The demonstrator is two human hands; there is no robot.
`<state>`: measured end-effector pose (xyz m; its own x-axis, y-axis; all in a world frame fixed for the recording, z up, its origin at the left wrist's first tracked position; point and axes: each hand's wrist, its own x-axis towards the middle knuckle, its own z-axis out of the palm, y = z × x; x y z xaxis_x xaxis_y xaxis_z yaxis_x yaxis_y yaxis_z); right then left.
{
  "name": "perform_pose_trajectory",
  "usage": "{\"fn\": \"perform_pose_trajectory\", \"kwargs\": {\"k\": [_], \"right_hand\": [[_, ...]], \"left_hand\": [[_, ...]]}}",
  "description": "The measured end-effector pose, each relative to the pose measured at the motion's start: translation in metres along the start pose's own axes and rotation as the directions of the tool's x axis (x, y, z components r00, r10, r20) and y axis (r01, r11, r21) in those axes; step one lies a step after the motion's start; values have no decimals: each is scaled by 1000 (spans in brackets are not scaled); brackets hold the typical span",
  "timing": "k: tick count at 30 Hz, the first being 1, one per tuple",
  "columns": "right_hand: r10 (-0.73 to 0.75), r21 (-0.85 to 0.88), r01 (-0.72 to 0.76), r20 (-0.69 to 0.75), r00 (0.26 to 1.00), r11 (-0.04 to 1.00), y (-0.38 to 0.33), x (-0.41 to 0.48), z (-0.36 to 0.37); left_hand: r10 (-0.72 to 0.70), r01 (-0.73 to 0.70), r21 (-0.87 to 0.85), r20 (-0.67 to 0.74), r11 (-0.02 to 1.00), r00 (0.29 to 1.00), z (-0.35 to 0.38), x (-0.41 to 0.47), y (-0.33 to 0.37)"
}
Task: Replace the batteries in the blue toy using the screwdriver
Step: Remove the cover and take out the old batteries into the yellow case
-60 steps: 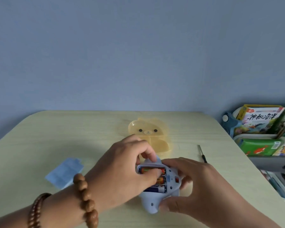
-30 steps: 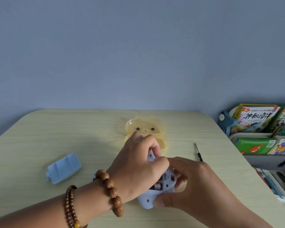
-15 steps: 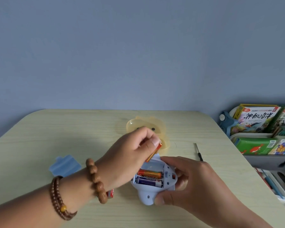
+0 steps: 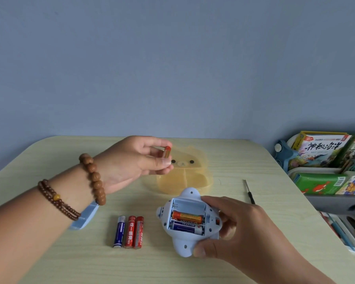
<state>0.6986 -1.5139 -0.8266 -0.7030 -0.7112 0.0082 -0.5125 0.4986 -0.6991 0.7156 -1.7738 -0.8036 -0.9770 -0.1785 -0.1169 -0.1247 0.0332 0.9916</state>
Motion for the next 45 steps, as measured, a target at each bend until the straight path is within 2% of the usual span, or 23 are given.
{"fn": "perform_pose_trajectory", "kwargs": {"k": [1, 2, 4, 7, 11, 14, 22, 26, 32, 35, 38, 40, 42, 45], "right_hand": [[-1, -2, 1, -1, 1000, 1000, 0, 0, 0], [-4, -6, 4, -2, 1000, 1000, 1, 0, 0], [-13, -8, 13, -9, 1000, 1000, 2, 1, 1], [-20, -9, 20, -14, 1000, 1000, 3, 1, 1], [-24, -19, 24, -16, 1000, 1000, 4, 2, 2], [-24, -23, 24, -21, 999, 999, 5, 3, 3], [-7, 1, 7, -17, 1000, 1000, 4, 3, 3], [-3, 4, 3, -14, 1000, 1000, 4, 3, 2], [-2, 6, 2, -6, 1000, 1000, 4, 3, 1], [10, 13, -11, 8, 1000, 1000, 3, 3, 0], [22, 8, -22, 8, 1000, 1000, 2, 4, -3], [30, -4, -30, 7, 1000, 1000, 4, 4, -4], [39, -19, -39, 8, 999, 999, 4, 4, -6], [35, -57, -34, 14, 999, 998, 4, 5, -9]], "left_hand": [[58, -48, 216, -41, 975, 997, -4, 2, -2], [121, -83, 421, -64, 903, 991, -7, 4, -3], [203, -136, 667, -23, 732, 979, -10, 7, -6], [222, -204, 795, 90, 571, 971, -5, 9, -11], [200, -209, 856, 127, 472, 972, 1, 12, -18], [191, -209, 856, 132, 473, 973, -3, 17, -21], [108, -166, 791, 127, 589, 986, -11, 27, -26], [95, -156, 775, 124, 613, 988, -12, 28, -27], [87, -179, 791, 158, 585, 984, -11, 24, -25], [119, -198, 825, 159, 529, 980, -13, 16, -17], [238, -321, 778, 224, 539, 945, -10, -11, -4], [251, -408, 724, 322, 556, 913, -2, -35, -3], [206, -409, 753, 355, 516, 912, 8, -55, -13], [206, -376, 785, 314, 492, 927, 19, -65, -30]]}}
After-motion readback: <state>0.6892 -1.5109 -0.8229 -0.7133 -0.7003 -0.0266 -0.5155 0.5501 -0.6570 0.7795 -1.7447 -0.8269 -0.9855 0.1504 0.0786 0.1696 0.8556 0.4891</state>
